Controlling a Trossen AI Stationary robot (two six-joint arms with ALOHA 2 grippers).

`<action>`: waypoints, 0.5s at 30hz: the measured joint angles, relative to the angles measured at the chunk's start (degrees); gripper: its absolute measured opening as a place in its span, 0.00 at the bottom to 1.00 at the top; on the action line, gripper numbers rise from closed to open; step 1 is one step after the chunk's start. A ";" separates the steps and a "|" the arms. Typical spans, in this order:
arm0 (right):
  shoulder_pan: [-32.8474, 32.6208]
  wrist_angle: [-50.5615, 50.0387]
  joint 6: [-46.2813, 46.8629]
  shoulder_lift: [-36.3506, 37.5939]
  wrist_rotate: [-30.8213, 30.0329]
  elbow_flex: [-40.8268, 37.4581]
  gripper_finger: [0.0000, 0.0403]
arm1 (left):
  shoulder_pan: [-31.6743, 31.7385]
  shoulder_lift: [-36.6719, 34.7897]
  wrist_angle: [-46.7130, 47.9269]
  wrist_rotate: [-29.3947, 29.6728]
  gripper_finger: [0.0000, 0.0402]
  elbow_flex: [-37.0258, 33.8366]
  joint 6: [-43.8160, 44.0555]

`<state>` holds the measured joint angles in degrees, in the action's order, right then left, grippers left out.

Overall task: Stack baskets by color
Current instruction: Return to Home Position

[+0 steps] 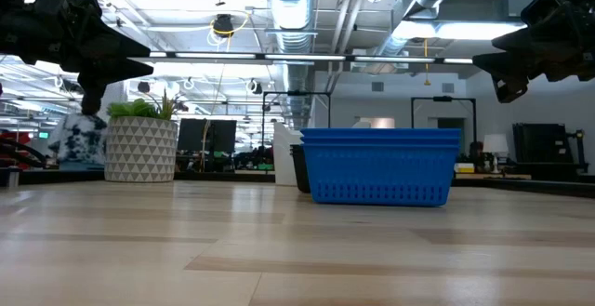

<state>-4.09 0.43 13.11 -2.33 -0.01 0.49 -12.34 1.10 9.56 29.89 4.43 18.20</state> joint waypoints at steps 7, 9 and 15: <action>0.00 0.00 -0.01 -0.01 0.00 0.00 0.48 | 0.00 0.00 0.00 0.00 0.49 0.00 0.00; -0.01 0.00 -0.01 0.00 0.00 0.00 0.48 | -0.01 0.00 0.00 0.00 0.49 0.00 0.00; 0.00 0.01 -0.01 0.00 0.00 -0.01 0.49 | 0.00 0.00 0.02 0.00 0.49 0.00 0.00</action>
<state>-4.09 0.43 13.10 -2.33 -0.01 0.48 -12.34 1.11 9.58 29.89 4.42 18.20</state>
